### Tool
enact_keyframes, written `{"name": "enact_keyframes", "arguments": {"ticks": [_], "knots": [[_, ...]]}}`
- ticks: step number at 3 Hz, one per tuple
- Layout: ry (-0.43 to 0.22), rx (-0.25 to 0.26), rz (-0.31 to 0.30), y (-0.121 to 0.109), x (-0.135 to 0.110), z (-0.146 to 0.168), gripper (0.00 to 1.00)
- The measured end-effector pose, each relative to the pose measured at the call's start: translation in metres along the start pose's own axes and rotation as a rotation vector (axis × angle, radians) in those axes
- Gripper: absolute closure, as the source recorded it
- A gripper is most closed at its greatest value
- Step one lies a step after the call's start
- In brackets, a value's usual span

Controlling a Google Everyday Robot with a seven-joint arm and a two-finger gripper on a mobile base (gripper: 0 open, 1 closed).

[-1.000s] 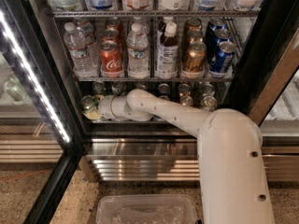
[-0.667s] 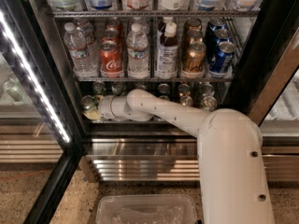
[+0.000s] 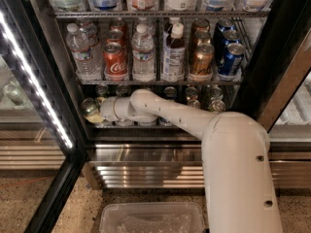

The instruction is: Pick green can from bottom shelf of fridge

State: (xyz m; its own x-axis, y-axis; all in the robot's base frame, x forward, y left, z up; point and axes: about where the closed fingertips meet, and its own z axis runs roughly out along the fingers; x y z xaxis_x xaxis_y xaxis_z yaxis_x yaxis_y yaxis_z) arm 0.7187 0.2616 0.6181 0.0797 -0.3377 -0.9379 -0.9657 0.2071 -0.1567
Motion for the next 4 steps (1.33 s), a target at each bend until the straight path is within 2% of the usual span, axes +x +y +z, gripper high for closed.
{"name": "enact_keyframes", "arguments": {"ticks": [1, 2, 3, 4], "knots": [[-0.033, 0.004, -0.07, -0.004, -0.032, -0.013, 1.0], [-0.066, 0.043, -0.147, -0.006, -0.073, -0.048, 1.0], [-0.066, 0.044, -0.148, -0.003, -0.068, -0.047, 1.0], [-0.079, 0.089, -0.083, 0.006, -0.066, -0.081, 1.0]]}}
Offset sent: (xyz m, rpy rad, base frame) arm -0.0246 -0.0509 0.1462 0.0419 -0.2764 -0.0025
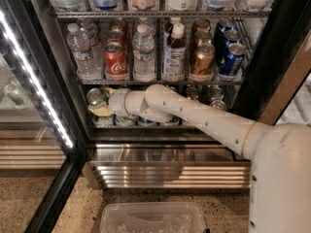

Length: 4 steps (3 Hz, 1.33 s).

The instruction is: Pick green can from bottom shelf of fridge

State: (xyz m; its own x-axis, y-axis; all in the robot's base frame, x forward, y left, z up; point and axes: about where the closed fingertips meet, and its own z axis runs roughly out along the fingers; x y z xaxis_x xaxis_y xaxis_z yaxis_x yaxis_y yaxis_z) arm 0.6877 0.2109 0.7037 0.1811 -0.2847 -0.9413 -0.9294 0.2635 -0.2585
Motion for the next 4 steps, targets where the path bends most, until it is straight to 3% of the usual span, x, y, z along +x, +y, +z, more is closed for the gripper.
{"name": "enact_keyframes", "arguments": {"ticks": [1, 2, 3, 4], "knots": [[-0.067, 0.064, 0.126, 0.033, -0.008, -0.062, 1.0], [-0.067, 0.064, 0.126, 0.033, -0.008, -0.062, 1.0], [-0.072, 0.009, 0.136, 0.031, -0.013, -0.07, 1.0], [-0.09, -0.023, 0.133, 0.037, -0.036, -0.109, 1.0]]}}
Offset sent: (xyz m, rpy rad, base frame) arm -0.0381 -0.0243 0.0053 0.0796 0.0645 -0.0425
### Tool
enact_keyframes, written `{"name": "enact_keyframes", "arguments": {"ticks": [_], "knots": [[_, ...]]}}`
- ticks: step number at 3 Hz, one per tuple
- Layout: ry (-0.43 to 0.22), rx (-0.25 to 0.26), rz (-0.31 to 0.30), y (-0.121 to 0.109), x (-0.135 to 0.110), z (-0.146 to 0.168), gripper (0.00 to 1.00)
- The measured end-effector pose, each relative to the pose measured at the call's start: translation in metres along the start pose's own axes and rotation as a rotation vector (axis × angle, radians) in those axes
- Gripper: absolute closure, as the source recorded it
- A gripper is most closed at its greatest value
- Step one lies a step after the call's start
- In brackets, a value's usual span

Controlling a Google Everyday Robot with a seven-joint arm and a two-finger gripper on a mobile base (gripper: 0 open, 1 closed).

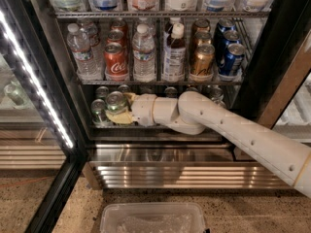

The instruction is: Pick green can from bottom shelf of fridge

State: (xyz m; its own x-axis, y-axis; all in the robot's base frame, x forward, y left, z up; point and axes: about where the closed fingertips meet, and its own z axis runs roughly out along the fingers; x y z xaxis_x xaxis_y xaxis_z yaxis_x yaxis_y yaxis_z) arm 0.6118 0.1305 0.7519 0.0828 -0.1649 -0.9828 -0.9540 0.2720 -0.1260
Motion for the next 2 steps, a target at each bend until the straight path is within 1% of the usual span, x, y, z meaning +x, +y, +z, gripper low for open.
{"name": "enact_keyframes", "arguments": {"ticks": [1, 2], "knots": [[-0.028, 0.059, -0.017, 0.021, -0.015, -0.05, 1.0], [-0.061, 0.15, -0.046, 0.045, -0.028, -0.089, 1.0]]}}
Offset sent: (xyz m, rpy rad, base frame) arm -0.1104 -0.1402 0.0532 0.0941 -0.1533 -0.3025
